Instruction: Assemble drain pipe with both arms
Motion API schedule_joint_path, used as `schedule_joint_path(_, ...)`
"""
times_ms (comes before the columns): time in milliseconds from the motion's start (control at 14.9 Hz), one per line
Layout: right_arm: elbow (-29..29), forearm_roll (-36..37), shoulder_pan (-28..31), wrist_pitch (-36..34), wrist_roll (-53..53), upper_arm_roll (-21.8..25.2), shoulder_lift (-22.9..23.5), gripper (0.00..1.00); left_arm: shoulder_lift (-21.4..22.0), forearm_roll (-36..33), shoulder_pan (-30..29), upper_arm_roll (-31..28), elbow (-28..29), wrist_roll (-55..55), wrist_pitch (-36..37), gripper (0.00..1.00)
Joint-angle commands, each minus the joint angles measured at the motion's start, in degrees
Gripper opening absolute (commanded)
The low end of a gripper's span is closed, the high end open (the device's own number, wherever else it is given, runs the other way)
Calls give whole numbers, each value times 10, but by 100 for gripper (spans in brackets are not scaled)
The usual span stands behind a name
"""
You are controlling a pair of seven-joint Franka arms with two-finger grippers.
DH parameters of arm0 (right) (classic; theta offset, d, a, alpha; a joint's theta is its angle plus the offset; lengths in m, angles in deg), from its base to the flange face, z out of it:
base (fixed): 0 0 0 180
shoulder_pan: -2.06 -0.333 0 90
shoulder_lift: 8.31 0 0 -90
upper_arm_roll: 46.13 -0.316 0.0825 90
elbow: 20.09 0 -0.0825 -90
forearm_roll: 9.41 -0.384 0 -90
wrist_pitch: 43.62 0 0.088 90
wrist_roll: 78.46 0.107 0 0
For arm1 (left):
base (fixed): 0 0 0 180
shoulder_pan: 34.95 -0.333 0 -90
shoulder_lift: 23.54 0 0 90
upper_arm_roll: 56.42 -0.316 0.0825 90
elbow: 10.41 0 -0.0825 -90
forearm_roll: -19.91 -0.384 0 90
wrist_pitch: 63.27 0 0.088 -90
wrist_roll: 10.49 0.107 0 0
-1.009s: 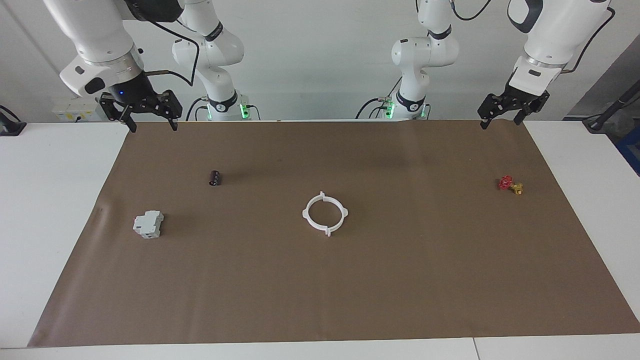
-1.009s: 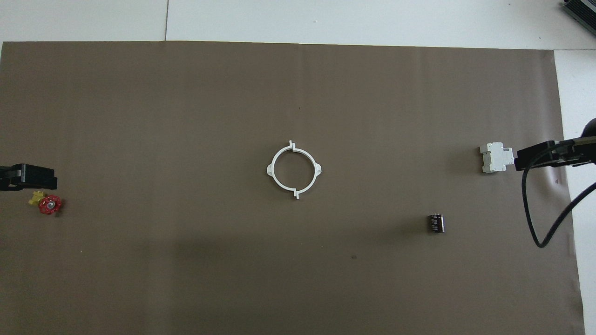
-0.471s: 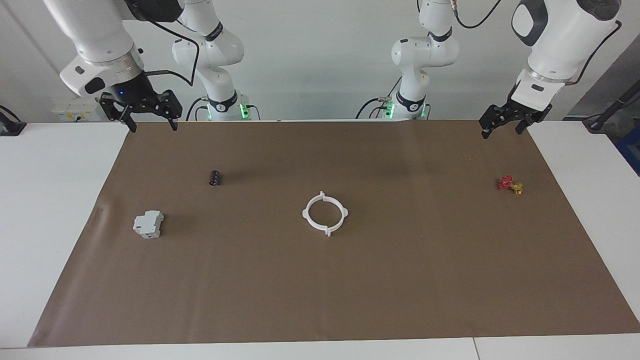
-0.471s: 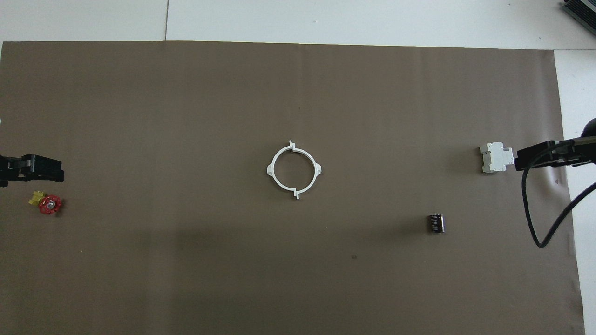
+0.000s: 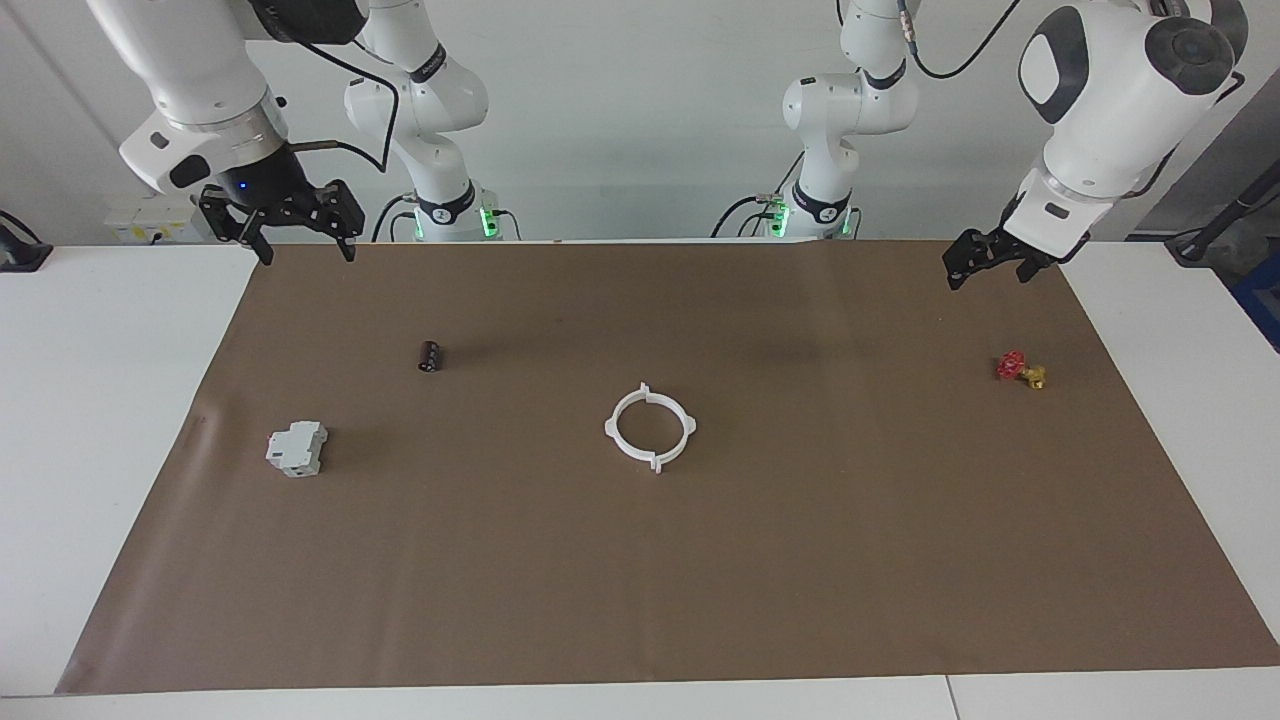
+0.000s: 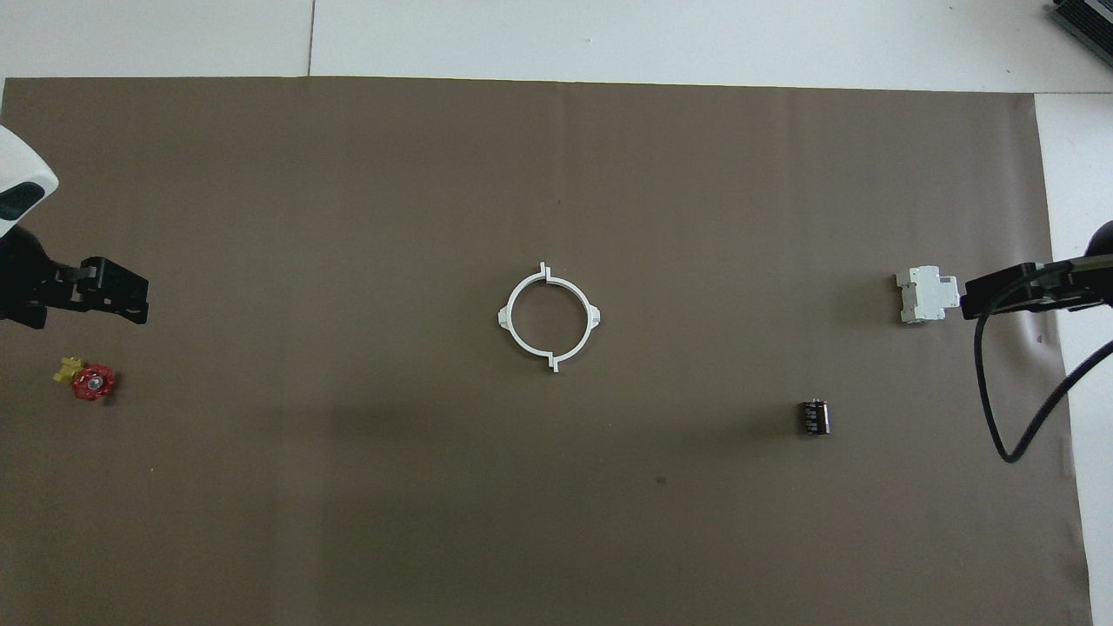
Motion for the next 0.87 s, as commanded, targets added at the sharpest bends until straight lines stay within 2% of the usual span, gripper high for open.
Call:
schedule_joint_path(0,5,-10,10,-7,-15,-5,-8,100,-22,8,7,-7,-36,1,18,100)
schedule_joint_path(807,5,-10,10,-7,-15,-5,-8,100,-19,9,7,-6,-41,-4,12,100)
